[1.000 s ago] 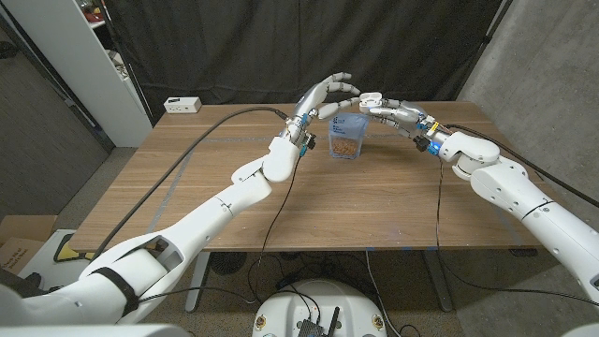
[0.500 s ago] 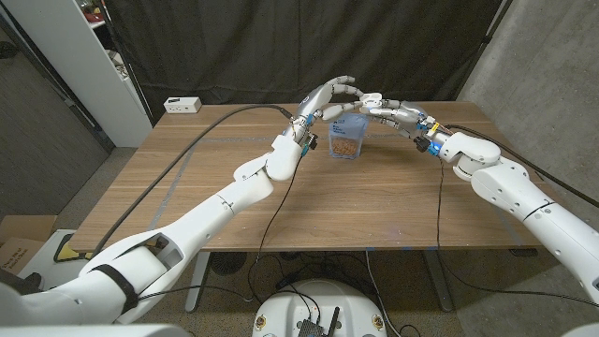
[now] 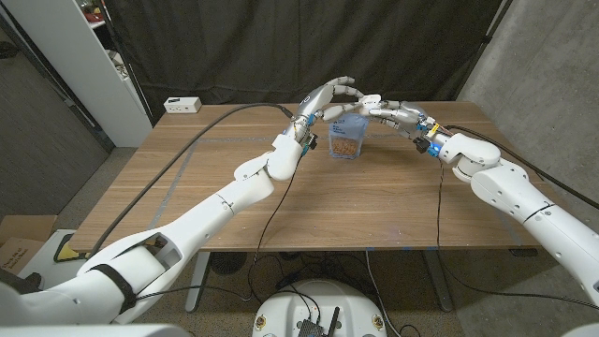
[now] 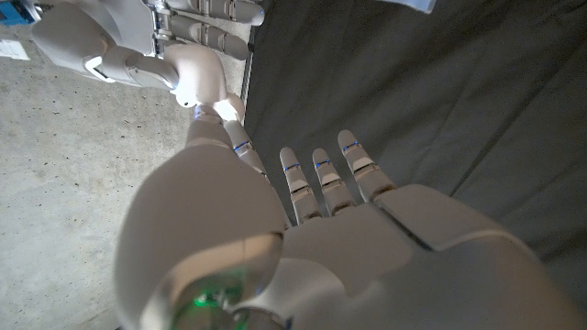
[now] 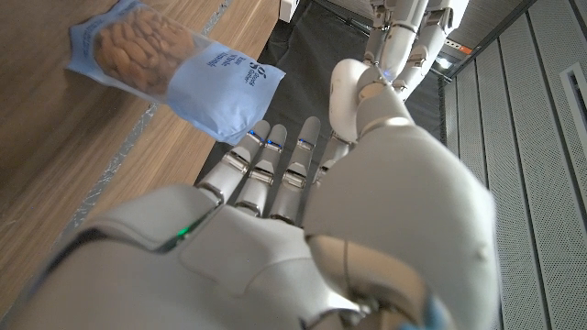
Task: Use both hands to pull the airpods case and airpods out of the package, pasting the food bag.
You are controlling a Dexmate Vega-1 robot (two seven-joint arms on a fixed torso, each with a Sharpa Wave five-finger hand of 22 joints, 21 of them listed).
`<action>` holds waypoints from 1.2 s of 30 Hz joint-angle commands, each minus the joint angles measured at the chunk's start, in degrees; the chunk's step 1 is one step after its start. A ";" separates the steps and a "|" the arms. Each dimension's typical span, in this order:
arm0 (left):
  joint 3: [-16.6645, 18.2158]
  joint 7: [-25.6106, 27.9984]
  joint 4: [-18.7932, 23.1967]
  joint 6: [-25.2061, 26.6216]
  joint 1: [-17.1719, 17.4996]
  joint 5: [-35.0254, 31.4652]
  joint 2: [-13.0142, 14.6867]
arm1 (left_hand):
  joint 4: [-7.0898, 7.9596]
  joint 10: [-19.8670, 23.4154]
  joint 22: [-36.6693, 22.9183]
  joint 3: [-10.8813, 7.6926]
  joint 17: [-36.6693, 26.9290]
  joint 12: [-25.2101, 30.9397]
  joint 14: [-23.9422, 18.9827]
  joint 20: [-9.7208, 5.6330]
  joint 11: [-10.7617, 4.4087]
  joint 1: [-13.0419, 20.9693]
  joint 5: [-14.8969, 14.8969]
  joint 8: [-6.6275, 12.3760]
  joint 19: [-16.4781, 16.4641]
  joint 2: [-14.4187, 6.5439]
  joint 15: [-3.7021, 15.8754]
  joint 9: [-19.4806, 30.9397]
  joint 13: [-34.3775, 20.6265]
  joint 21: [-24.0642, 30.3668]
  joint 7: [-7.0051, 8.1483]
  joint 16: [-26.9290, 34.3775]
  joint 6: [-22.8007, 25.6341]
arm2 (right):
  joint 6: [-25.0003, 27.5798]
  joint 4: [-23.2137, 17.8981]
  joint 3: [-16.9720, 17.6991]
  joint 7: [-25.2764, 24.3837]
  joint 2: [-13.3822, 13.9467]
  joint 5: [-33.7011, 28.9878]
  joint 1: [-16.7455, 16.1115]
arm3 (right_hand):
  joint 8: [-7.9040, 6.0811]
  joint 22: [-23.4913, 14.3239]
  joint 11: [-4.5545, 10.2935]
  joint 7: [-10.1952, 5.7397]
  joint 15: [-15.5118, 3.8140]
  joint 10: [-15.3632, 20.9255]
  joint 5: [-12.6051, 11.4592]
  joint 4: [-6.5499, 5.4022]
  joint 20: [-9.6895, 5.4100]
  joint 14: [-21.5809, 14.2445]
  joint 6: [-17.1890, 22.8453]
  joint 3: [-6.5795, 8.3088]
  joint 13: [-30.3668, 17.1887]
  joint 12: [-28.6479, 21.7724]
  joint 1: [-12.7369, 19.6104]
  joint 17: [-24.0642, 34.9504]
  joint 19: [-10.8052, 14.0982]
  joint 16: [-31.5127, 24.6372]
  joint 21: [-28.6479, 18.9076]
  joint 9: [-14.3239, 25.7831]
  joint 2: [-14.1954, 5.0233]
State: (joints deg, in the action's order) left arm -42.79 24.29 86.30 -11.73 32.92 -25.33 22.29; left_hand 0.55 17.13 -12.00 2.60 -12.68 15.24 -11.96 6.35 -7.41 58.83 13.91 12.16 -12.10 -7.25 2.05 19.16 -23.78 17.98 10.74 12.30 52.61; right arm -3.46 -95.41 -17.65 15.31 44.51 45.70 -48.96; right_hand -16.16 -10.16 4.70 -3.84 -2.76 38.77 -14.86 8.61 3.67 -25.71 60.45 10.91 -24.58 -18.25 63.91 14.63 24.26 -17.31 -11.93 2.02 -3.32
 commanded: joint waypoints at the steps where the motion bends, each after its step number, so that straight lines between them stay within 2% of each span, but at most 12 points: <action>1: -0.51 -0.02 0.44 0.68 -0.21 -0.52 0.41 | -0.19 0.28 -0.13 -0.39 -0.16 0.25 0.00 -0.05 -0.46 0.25 0.14 0.76 0.18 -0.57 3.28 -0.16 -0.25 -0.02 -0.05 0.20 1.82 | -1.20 -0.53 0.17 -0.95 0.00 -0.96 -0.59 | -5.55 0.08 -0.29 1.21 -4.48 0.39 -0.59 0.07 -0.13 -0.44 1.11 0.62 -0.35 -0.28 0.55 0.11 0.49 0.43 0.17 23.38 -0.47; 4: -0.47 -0.18 0.52 0.57 -0.26 -0.38 0.55 | -0.26 0.36 -0.13 -0.45 -0.15 0.27 -0.06 -0.15 -0.50 0.41 0.14 0.52 0.10 -0.64 3.32 -0.33 -0.23 0.01 0.07 0.22 1.50 | -1.12 -0.53 0.14 -1.15 0.00 -1.05 -0.58 | -5.67 0.08 -0.22 0.97 -4.46 0.41 -0.68 0.04 -0.11 -0.48 1.36 0.66 -0.38 -0.30 0.53 0.11 0.52 0.50 0.18 23.44 -0.40; 10: 0.00 -0.52 0.12 -0.87 -0.20 1.20 0.72 | -0.19 0.40 -0.14 -0.16 -0.13 0.24 -0.23 -0.45 -0.11 0.11 -0.09 -0.74 0.04 -0.32 3.51 -0.86 -0.19 0.05 -1.43 0.27 -1.29 | -0.71 -0.57 -0.08 -1.39 0.21 -1.45 -0.34 | -5.61 0.08 -0.35 1.31 -4.49 0.37 -0.91 0.03 -0.17 -0.49 0.92 0.80 -0.42 -0.30 0.55 0.10 0.48 0.70 0.24 23.65 -0.31; 13: 0.55 -1.65 -0.54 -2.69 -0.28 3.59 0.78 | -0.17 0.38 -0.14 -0.03 -0.11 0.22 -0.26 -0.45 -0.17 -0.01 -0.15 -0.88 0.02 -0.14 3.40 -0.96 -0.18 0.06 -1.38 0.26 -1.69 | -0.07 -0.62 -0.28 -1.09 0.61 -1.59 0.05 | -5.59 0.08 -0.51 1.71 -4.45 0.05 -1.06 0.11 -0.18 -0.44 0.68 1.02 -0.43 -0.17 0.80 0.08 0.42 0.85 0.28 23.81 -0.40; 18: 1.81 -2.85 -2.13 -6.68 -0.07 7.95 0.45 | -0.09 0.33 -0.13 0.20 -0.09 0.18 -0.27 -0.47 -0.05 -0.29 -0.24 -0.97 0.08 0.06 3.43 -1.24 -0.15 0.04 -0.13 0.25 -2.07 | 1.50 -0.89 -0.81 -0.48 1.39 -1.79 0.85 | -5.56 0.08 -0.48 1.65 -4.38 -0.10 -1.20 0.12 -0.22 -0.24 0.34 1.20 -0.47 -0.11 0.94 0.06 0.33 1.09 0.34 24.04 -0.44; 22: 2.66 -3.49 -2.87 -9.33 0.26 10.25 0.25 | -0.06 0.39 -0.13 0.27 -0.08 0.20 -0.27 -0.44 -0.14 -0.37 -0.26 -0.85 0.11 0.09 3.38 -1.35 -0.14 0.03 -0.12 0.24 -1.86 | 2.11 -0.90 -1.16 -0.29 1.42 -1.91 1.38 | -5.54 0.08 -0.54 1.65 -4.36 -0.21 -1.30 0.09 -0.17 -0.08 0.12 1.29 -0.40 -0.02 0.96 0.05 0.22 1.27 0.39 24.20 -0.44; 23: 2.87 -3.72 -3.03 -9.93 0.34 10.83 0.19 | -0.07 0.52 -0.13 0.29 -0.07 0.25 -0.20 -0.34 0.66 -0.38 -0.26 -0.82 0.19 0.09 3.30 -1.44 -0.14 0.00 -0.03 0.21 -1.84 | 2.19 -0.86 -1.26 -0.16 1.44 -1.98 1.52 | -5.50 0.08 -0.56 1.64 -4.36 -0.36 -1.36 0.11 -0.17 -0.04 -0.07 1.38 -0.41 0.04 1.05 0.05 0.15 1.32 0.42 24.27 -0.51; 24: 3.07 -3.97 -3.19 -10.51 0.41 11.41 0.12 | -0.12 0.47 -0.13 0.29 -0.05 0.22 -0.26 -0.37 -0.04 -0.30 -0.24 -0.76 0.12 0.06 3.31 -1.55 -0.13 0.03 0.07 0.22 -1.74 | 2.32 -0.85 -1.32 -0.13 1.42 -1.95 1.62 | -5.47 0.07 -0.59 1.73 -4.33 -0.42 -1.39 0.12 -0.22 0.04 -0.24 1.45 -0.42 0.06 1.13 0.04 0.14 1.40 0.42 24.33 -0.56; 26: 3.43 -4.74 -3.43 -11.57 0.50 12.59 0.05 | -0.17 0.47 -0.13 0.23 -0.04 0.21 -0.34 -0.22 0.07 -0.18 -0.21 -0.70 0.11 -0.02 3.08 -1.62 -0.12 0.04 0.11 0.24 -1.63 | 2.47 -0.87 -1.48 0.05 1.53 -2.13 1.85 | -5.50 0.07 -0.74 1.77 -4.23 -0.55 -1.45 0.12 -0.24 0.09 -0.30 1.56 -0.41 0.13 1.22 0.03 0.06 1.49 0.45 24.45 -0.63; 28: 3.68 -5.45 -3.41 -12.05 0.55 13.15 0.09 | -0.35 0.75 -0.13 0.11 -0.01 0.31 -0.33 -0.24 0.15 0.16 -0.13 -0.52 0.07 -0.13 3.09 -1.73 -0.11 0.06 0.13 0.20 -1.21 | 2.50 -0.83 -1.52 0.13 1.48 -2.13 1.96 | -5.35 0.07 -0.95 2.48 -4.17 -0.82 -1.50 0.11 -0.34 0.16 -0.94 1.81 -0.44 0.23 1.42 0.03 -0.10 1.64 0.51 24.70 -0.89; 36: 4.02 -8.00 -2.31 -11.10 0.50 12.92 0.72 | -0.68 0.69 -0.13 0.07 0.05 0.26 -0.09 -0.27 0.09 0.68 -0.02 -0.04 0.07 -0.05 3.02 -2.05 -0.09 0.07 0.27 0.06 0.06 | 2.21 -0.81 -1.57 0.03 1.25 -2.28 2.05 | -5.36 0.07 -1.26 2.85 -3.99 -1.14 -1.43 0.22 -0.37 0.33 -1.41 2.13 -0.53 0.34 1.85 -0.05 -0.21 1.99 0.53 25.23 -0.98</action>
State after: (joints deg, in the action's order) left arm -39.86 19.24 83.65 -21.45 33.19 -14.47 22.62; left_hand 0.12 17.50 -12.00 2.39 -12.50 15.24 -11.97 6.13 -7.17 58.82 13.91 11.57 -11.89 -7.24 2.05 17.01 -23.78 17.98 11.02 12.30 52.06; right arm -1.53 -96.24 -18.88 15.18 45.77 43.73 -47.42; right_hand -15.63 -10.15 3.57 -1.01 -2.55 37.64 -16.19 8.69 3.46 -25.50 59.33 12.57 -24.85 -18.00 65.25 14.65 24.05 -15.58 -11.43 2.07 -3.97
